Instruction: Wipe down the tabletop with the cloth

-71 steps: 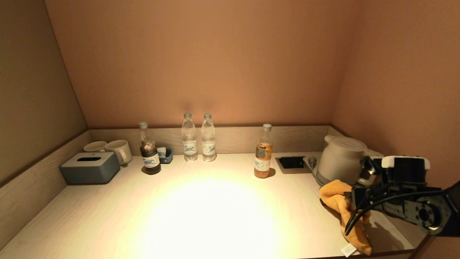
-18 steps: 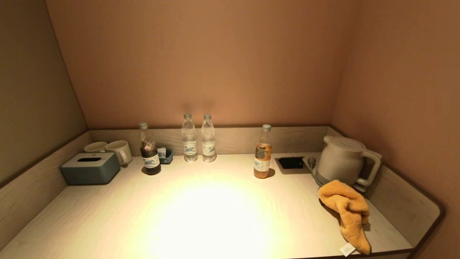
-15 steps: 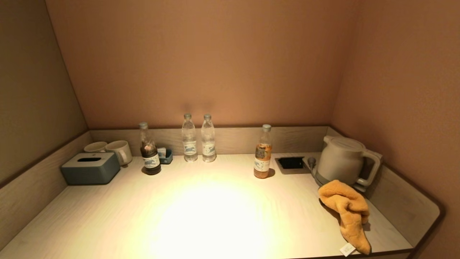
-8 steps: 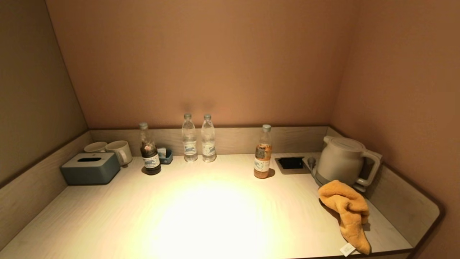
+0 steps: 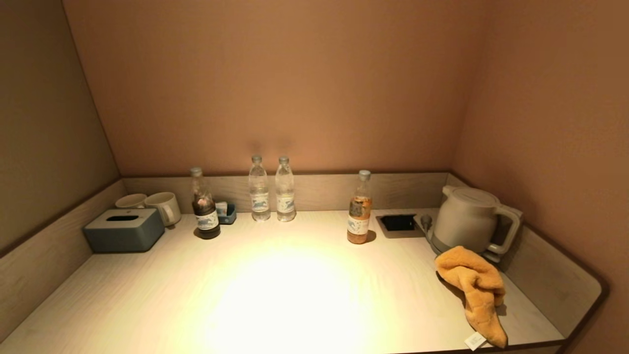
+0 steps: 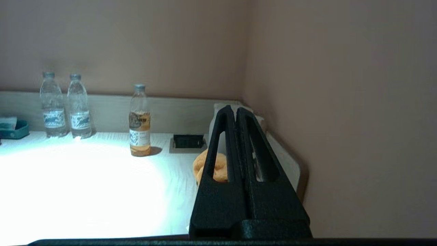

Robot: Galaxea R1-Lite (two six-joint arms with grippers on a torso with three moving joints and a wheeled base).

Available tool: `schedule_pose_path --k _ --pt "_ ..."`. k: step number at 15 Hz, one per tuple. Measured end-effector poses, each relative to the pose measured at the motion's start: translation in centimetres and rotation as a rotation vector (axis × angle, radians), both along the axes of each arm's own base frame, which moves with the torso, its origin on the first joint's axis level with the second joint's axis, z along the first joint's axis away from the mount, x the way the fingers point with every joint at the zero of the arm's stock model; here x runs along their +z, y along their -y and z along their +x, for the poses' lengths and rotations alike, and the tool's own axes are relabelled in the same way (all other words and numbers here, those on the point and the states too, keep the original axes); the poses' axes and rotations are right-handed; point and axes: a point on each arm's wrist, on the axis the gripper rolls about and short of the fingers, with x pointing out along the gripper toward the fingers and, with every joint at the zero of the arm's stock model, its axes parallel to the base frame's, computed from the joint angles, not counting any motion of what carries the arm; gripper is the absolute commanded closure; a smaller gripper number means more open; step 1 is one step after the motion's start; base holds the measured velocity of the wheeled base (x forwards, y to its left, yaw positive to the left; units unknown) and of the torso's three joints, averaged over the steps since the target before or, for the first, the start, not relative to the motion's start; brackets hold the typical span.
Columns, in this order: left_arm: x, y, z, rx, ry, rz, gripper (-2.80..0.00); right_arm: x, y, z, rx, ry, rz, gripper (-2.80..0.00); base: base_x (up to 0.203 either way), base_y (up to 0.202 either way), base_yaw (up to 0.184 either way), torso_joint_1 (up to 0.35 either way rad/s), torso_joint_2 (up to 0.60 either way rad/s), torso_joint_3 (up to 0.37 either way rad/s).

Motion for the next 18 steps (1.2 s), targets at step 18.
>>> schedule_pose_path --k 18 --pt "0.0 0.0 0.0 0.0 0.0 0.0 0.0 -5.7 -0.3 3.6 0.097 -0.057 -0.046 0.0 0.0 0.0 0.0 0.0 0.0 0.0"
